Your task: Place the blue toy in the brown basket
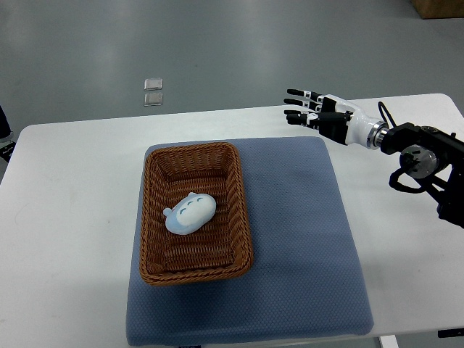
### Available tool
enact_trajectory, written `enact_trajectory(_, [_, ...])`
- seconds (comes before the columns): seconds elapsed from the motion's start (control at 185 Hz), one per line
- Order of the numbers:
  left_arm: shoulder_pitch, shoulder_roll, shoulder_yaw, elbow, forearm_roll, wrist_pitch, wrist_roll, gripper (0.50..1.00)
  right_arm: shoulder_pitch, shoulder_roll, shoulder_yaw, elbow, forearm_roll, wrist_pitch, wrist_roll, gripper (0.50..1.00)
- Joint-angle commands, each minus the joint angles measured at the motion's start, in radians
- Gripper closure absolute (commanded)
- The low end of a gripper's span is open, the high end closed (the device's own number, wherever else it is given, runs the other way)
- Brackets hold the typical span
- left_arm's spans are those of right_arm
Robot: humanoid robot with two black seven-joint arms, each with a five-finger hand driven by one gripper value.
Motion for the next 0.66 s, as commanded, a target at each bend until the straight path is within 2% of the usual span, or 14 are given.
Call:
enact_trajectory(0.0, [0.000, 0.000, 0.000, 0.000, 0.000, 0.000, 0.000, 0.500, -0.008, 0.007, 0.002, -0.042, 0.122, 0.006, -0.025, 0.607])
enact_trajectory(0.173, [0.000, 0.000, 0.000, 0.000, 0.000, 0.000, 0.000, 0.500, -0.016, 0.017, 0.005, -0.046, 0.151, 0.009, -0.023, 0.605])
enact_trajectory(0.238, [0.000, 0.000, 0.000, 0.000, 0.000, 0.000, 0.000, 0.500, -0.019, 0.017, 0.005, -0.046, 0.148, 0.000, -0.017, 0.587])
enact_trajectory(0.653, [0.000, 0.000, 0.000, 0.000, 0.000, 0.000, 0.000, 0.500, -0.034, 0.027, 0.008, -0.042, 0.147, 0.009, -0.013, 0.587])
